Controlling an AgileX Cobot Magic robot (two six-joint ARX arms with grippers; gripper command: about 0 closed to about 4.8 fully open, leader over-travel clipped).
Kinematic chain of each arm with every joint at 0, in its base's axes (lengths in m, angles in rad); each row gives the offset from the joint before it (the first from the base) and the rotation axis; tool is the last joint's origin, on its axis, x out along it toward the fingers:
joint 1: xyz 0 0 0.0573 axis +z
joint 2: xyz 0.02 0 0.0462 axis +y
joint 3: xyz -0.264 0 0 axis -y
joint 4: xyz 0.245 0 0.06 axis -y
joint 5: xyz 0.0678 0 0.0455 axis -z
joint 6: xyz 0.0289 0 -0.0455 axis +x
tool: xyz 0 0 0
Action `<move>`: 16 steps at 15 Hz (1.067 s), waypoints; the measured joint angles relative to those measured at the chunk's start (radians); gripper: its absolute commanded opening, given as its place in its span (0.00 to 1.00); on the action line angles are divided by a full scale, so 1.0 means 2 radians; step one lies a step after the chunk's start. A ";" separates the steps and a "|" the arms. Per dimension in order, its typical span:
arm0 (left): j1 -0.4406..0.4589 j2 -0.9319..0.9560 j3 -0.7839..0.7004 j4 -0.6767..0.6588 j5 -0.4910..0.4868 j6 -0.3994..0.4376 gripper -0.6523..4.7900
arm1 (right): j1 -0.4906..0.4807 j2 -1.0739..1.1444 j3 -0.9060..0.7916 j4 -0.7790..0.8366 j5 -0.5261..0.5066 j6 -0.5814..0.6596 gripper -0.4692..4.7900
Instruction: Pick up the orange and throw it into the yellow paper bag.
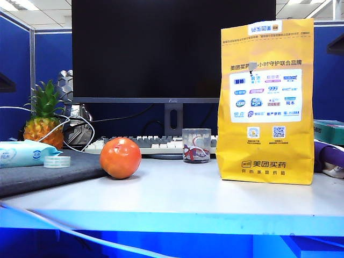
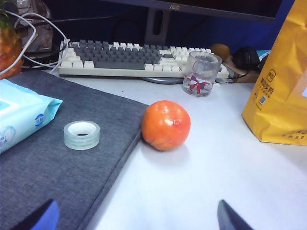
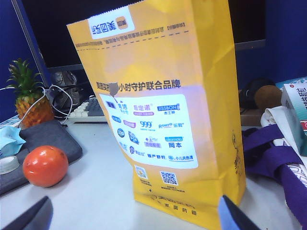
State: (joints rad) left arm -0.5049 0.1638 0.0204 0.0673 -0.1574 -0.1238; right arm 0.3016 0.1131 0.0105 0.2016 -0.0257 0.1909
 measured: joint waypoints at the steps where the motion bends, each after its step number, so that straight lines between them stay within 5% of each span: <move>1: 0.000 0.000 0.000 0.002 0.000 0.000 0.93 | 0.000 0.000 0.000 -0.001 0.000 0.000 1.00; 3: 0.000 0.000 0.000 0.062 0.035 0.041 1.00 | 0.000 0.000 0.000 -0.002 -0.018 -0.001 1.00; 4: 0.000 0.000 0.009 0.093 0.033 0.041 1.00 | 0.000 0.000 0.000 0.020 -0.066 -0.001 1.00; 7: 0.000 0.039 0.082 0.110 -0.017 0.066 1.00 | 0.001 0.000 0.000 0.071 -0.086 -0.001 1.00; 11: 0.000 0.231 0.202 0.064 -0.011 0.151 1.00 | 0.001 0.003 0.019 0.080 -0.088 -0.001 1.00; 16: 0.002 0.505 0.422 -0.053 0.056 0.182 1.00 | -0.001 0.130 0.127 0.011 -0.066 -0.031 1.00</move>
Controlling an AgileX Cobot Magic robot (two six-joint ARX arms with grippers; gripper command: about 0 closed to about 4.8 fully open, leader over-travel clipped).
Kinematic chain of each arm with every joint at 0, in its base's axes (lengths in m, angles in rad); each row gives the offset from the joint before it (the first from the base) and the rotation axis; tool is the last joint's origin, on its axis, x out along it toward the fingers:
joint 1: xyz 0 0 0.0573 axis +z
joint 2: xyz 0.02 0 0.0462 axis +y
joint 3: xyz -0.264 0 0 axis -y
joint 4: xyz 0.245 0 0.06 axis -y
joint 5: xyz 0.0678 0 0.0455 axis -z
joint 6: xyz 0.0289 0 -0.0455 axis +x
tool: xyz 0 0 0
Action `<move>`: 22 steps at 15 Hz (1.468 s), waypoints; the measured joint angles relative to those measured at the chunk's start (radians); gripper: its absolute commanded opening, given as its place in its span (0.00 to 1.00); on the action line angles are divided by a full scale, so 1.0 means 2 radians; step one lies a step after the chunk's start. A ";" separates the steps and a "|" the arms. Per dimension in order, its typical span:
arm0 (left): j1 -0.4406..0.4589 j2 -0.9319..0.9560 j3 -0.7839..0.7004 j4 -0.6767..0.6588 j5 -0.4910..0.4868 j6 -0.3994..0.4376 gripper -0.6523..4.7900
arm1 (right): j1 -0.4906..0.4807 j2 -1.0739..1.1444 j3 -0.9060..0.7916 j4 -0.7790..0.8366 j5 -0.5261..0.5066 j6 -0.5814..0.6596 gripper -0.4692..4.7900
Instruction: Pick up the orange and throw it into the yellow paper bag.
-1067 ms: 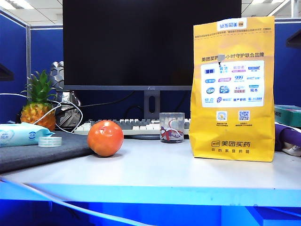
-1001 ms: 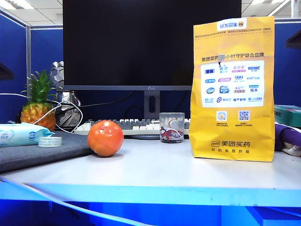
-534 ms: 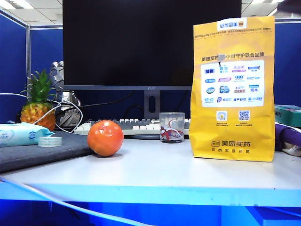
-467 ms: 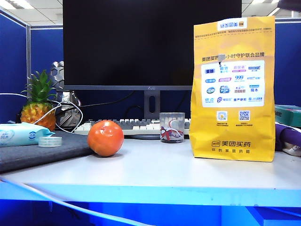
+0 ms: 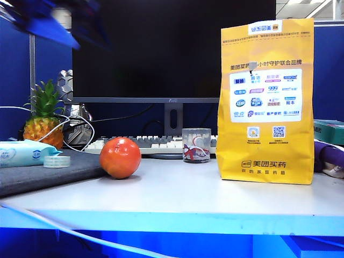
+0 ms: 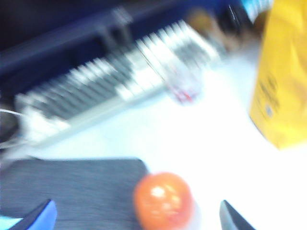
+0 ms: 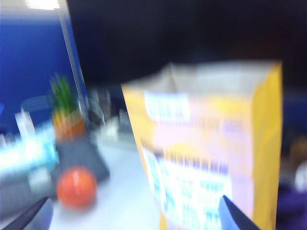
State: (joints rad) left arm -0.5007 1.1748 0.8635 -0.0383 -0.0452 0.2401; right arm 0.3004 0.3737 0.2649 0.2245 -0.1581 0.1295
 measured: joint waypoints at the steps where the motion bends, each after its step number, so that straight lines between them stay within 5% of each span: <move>1: 0.002 0.026 0.024 -0.021 0.009 0.004 1.00 | 0.000 0.036 0.018 -0.017 -0.008 0.000 1.00; 6: 0.085 0.120 0.129 -0.175 0.152 -0.002 1.00 | 0.000 0.239 0.156 -0.108 -0.108 0.000 1.00; 11: 0.095 0.187 0.145 -0.192 0.167 0.097 1.00 | 0.000 0.328 0.214 -0.172 -0.216 0.001 1.00; 16: 0.096 0.243 0.146 -0.204 0.165 0.198 1.00 | 0.000 0.338 0.216 -0.212 -0.271 0.001 1.00; 22: 0.096 0.270 0.147 -0.148 0.189 0.209 1.00 | 0.001 0.338 0.216 -0.212 -0.281 0.000 1.00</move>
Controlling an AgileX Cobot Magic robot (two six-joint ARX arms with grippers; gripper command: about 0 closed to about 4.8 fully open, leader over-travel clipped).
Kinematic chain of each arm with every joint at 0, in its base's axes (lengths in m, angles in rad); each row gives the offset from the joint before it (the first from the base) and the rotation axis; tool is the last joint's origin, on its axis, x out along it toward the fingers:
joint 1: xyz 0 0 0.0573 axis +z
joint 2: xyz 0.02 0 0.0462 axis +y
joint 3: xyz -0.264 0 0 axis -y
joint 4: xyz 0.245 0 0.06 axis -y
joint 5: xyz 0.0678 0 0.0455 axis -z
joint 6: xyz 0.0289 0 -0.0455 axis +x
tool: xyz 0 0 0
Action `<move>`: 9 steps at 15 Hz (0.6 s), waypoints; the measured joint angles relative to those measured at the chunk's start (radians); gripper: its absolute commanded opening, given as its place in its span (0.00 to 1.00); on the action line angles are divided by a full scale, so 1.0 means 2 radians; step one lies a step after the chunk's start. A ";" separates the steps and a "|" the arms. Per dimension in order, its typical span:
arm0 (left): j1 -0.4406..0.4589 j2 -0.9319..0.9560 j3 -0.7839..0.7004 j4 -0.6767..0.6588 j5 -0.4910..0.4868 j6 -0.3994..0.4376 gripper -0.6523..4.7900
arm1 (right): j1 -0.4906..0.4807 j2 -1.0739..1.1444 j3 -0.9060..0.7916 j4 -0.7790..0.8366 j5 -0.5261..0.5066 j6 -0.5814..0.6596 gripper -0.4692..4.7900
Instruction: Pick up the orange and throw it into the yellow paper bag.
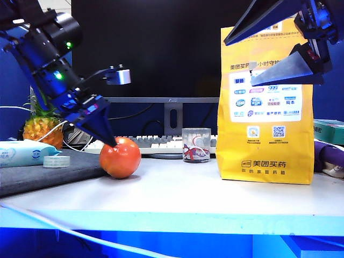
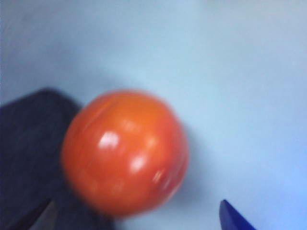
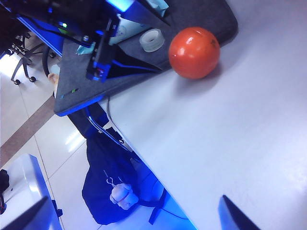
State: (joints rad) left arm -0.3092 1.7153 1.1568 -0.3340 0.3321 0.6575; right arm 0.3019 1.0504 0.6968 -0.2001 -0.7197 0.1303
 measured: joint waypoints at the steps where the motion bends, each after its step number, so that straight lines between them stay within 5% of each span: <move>1: 0.000 0.005 0.000 0.008 0.007 -0.003 1.00 | 0.000 0.000 0.000 0.000 0.000 0.000 1.00; 6: 0.000 0.048 0.000 0.039 0.021 -0.042 0.96 | 0.000 0.000 0.000 0.014 0.000 0.000 1.00; 7: 0.000 0.053 0.000 0.046 0.022 -0.051 0.57 | 0.000 0.000 0.000 0.015 0.000 0.000 1.00; 9: -0.004 0.055 0.000 0.067 0.024 -0.063 0.44 | 0.000 0.000 0.000 0.015 0.001 0.000 1.00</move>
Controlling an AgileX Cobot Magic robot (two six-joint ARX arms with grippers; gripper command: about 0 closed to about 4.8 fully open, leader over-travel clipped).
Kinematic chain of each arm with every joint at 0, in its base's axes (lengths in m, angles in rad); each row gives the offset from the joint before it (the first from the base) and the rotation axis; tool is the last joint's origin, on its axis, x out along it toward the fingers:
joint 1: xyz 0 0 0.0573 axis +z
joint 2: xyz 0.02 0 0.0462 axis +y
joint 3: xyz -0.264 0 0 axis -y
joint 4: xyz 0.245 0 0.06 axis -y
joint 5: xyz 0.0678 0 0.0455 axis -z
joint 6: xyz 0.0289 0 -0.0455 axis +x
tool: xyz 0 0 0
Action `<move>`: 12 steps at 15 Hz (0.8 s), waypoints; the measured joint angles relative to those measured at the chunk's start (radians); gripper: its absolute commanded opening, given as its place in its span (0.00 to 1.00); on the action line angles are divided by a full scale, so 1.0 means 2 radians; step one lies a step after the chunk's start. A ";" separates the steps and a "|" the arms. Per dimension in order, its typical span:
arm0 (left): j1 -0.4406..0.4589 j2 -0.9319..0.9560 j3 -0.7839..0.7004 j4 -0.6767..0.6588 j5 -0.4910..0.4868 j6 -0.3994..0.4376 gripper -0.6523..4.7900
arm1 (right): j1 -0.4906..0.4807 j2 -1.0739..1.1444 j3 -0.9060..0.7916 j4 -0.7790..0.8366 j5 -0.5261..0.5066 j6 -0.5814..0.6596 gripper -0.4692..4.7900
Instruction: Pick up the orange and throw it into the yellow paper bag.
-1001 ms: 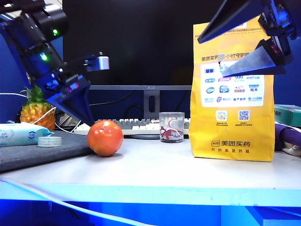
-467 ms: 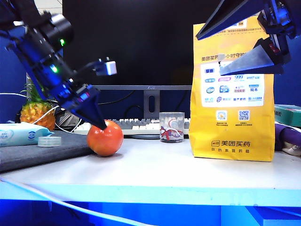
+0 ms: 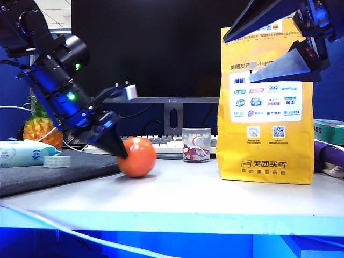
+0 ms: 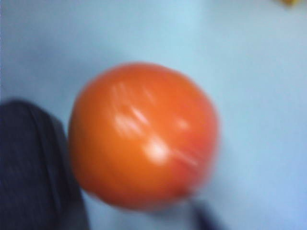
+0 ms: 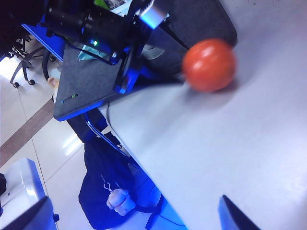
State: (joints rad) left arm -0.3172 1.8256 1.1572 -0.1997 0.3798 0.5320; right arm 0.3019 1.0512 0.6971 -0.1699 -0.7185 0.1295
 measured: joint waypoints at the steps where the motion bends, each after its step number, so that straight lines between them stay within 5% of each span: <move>1: -0.001 0.000 0.000 0.010 0.007 -0.005 0.44 | 0.000 0.000 0.000 0.000 0.001 0.000 1.00; 3: -0.001 0.000 0.000 0.016 0.031 -0.010 0.40 | 0.000 0.000 0.000 0.000 0.005 0.000 1.00; 4: -0.001 0.000 0.000 0.021 0.033 -0.016 0.56 | 0.000 0.000 0.000 0.000 0.006 0.000 1.00; 5: -0.001 0.000 0.000 0.022 0.033 -0.019 0.97 | 0.000 0.000 0.000 0.000 0.008 -0.001 1.00; 8: -0.001 0.000 0.000 0.028 0.041 -0.028 1.00 | 0.000 0.000 0.000 0.000 0.015 -0.004 1.00; 12: -0.011 0.000 0.000 0.121 0.018 -0.050 1.00 | 0.000 0.000 0.000 0.000 0.018 -0.004 1.00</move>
State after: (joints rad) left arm -0.3393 1.8263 1.1564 0.0425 0.4156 0.4320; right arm 0.3019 1.0512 0.6971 -0.1696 -0.6827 0.1223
